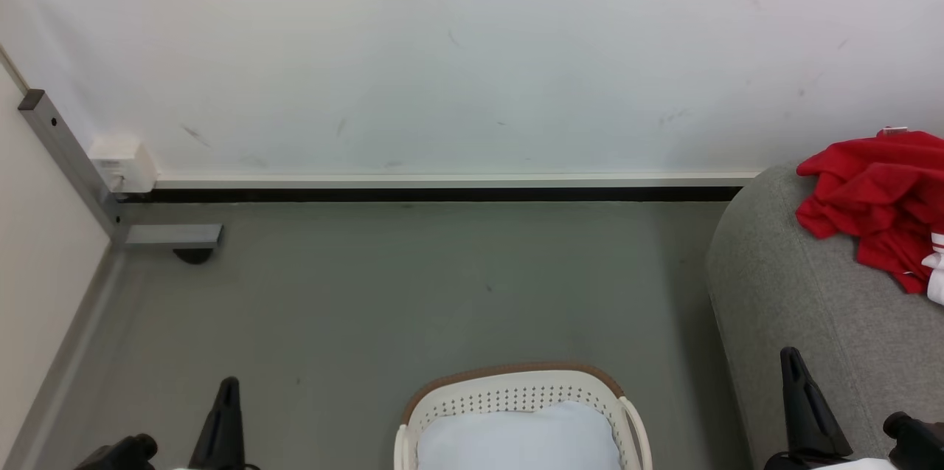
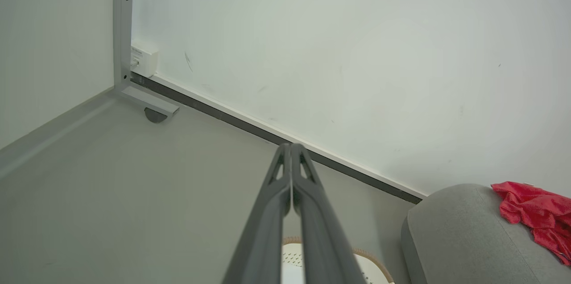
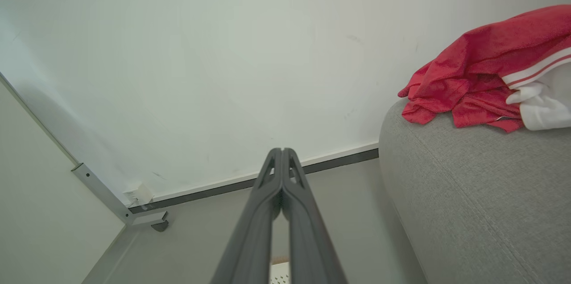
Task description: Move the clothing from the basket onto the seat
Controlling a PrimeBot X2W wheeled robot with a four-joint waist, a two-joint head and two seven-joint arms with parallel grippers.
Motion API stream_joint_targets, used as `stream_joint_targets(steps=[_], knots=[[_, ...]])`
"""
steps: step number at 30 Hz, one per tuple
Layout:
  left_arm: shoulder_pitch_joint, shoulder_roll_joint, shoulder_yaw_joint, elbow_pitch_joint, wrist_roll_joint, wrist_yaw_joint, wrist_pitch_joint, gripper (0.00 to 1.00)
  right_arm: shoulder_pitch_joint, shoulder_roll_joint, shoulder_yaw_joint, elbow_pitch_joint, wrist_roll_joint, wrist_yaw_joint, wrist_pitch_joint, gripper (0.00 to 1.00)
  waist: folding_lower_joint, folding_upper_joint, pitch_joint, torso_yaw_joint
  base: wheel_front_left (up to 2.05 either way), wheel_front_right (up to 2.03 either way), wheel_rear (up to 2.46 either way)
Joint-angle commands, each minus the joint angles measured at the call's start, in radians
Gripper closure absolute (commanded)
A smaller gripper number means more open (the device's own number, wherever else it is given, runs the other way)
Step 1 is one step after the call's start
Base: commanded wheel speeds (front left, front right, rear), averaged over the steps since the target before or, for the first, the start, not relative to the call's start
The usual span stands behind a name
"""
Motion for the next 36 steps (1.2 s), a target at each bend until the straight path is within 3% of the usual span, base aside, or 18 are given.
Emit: stream_joint_targets(steps=[1, 36], knots=[[-0.027, 0.006, 0.003, -0.02, -0.04, -0.002, 0.008, 1.0, -0.03, -0.007, -0.007, -0.011, 0.038, 0.0, 0.007, 1.0, 0.0, 0.0, 0.0, 0.0, 0.0, 0.0, 0.0], [-0.055, 0.007, 0.012, -0.031, -0.54, -0.006, 0.135, 1.0, -0.057, -0.014, -0.064, 0.006, 0.516, -0.001, 0.127, 1.0, 0.0, 0.0, 0.004, 0.012, 0.0, 0.0, 0.0]])
